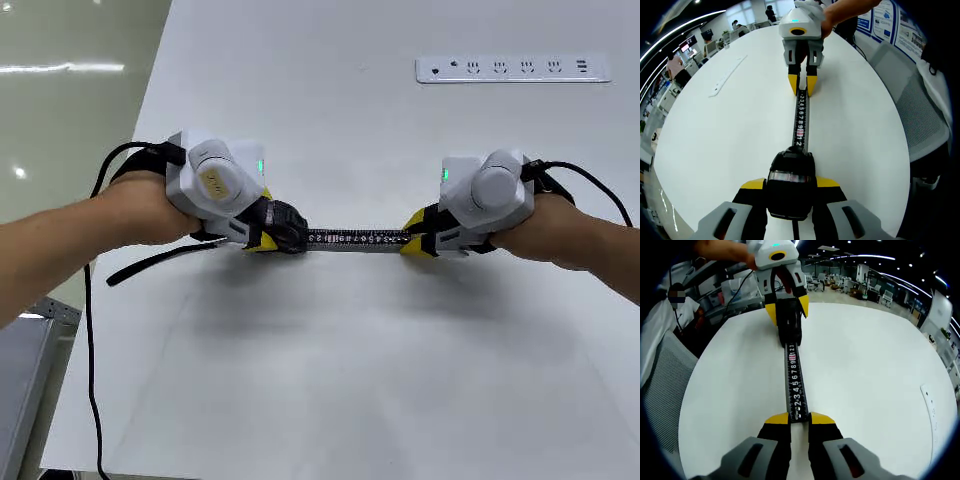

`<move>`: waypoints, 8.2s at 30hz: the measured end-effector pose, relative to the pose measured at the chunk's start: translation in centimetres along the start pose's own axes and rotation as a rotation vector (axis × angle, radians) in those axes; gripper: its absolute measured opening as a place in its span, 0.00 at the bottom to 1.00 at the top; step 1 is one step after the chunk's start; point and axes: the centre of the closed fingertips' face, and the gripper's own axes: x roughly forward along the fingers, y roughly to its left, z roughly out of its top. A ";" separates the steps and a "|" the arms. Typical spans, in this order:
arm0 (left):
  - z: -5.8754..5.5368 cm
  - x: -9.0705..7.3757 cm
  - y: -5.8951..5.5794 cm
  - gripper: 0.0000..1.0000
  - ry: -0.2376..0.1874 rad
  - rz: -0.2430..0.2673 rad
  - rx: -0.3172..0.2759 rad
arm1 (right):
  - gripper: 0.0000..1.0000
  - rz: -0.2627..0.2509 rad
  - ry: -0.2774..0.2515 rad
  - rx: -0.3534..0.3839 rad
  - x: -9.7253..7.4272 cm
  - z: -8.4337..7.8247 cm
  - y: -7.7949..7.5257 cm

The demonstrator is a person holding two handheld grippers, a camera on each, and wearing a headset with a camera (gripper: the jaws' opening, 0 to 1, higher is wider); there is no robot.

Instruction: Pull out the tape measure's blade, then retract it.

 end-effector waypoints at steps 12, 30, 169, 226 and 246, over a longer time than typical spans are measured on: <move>0.0 0.0 0.0 0.31 0.002 -0.003 0.000 | 0.11 -0.001 0.005 0.011 -0.9 -1.2 -0.2; 0.0 0.1 0.0 0.31 0.006 -0.008 0.006 | 0.11 -0.008 0.011 0.025 -2.7 -2.6 -0.3; -0.1 -1.8 0.2 0.53 -0.092 0.132 -0.209 | 0.30 -0.199 0.059 0.207 -6.8 -6.0 -2.2; -0.3 -7.0 -3.5 0.72 -0.248 0.398 -0.659 | 0.59 -0.417 -0.070 0.542 -10.8 -4.6 2.3; -0.9 -8.9 -6.2 0.77 -0.272 0.448 -0.737 | 0.66 -0.466 -0.100 0.588 -11.9 -3.4 4.4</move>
